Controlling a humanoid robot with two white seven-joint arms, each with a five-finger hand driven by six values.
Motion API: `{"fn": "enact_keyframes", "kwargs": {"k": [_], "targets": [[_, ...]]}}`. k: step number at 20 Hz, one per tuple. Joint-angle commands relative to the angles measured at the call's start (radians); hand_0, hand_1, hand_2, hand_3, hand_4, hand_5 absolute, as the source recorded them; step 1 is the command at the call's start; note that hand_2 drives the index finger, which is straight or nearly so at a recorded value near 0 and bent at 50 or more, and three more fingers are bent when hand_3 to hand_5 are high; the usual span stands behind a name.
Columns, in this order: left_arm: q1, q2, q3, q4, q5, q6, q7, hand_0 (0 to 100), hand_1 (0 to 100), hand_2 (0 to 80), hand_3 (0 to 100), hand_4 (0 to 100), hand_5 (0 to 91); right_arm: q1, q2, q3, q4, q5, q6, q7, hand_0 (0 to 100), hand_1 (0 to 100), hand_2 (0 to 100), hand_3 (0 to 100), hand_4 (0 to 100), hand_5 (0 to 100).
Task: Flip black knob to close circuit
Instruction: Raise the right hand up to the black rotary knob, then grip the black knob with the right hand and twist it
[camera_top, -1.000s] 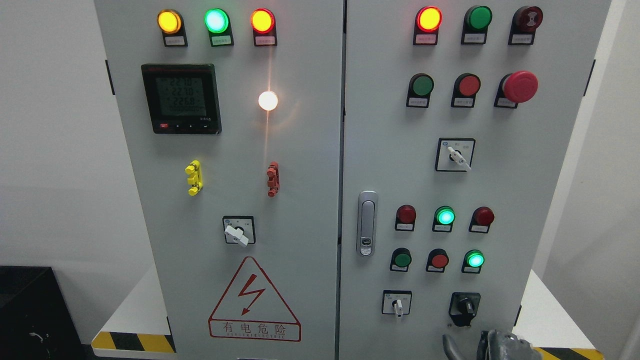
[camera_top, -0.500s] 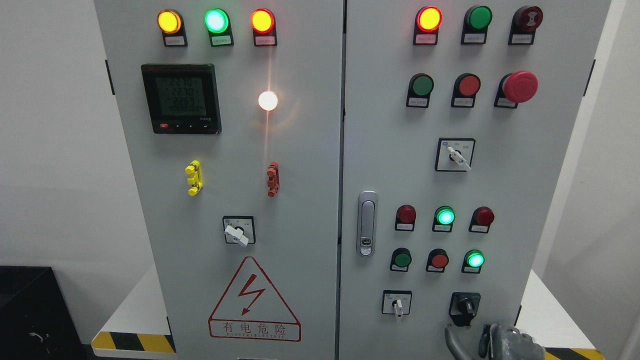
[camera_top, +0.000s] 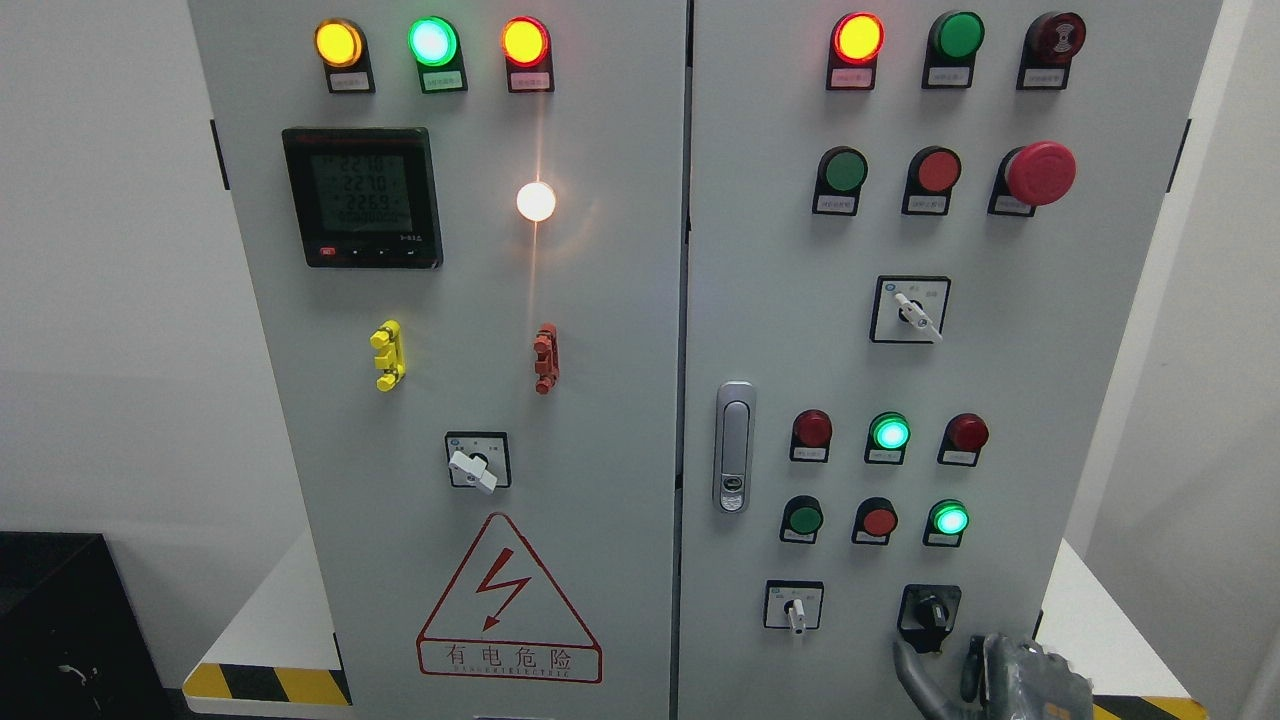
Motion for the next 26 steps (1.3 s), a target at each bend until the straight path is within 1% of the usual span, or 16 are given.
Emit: {"fn": "enact_keyframes", "kwargs": {"k": [1,26], "targets": [[0.023,0.0,0.0,-0.031,0.001,0.001,0.0,12,56,0.0,0,0,0.0,-0.012,-0.001,-0.016,0.012,0.0,0.002,0.001,0,0,89,100,92,95],[0.023,0.0,0.0,-0.031,0.001,0.001,0.0,12,56,0.0,0,0,0.0,-0.021,-0.01,-0.065,0.024,-0.017,0.002,0.0,0,0,88,100,92,95]]}}
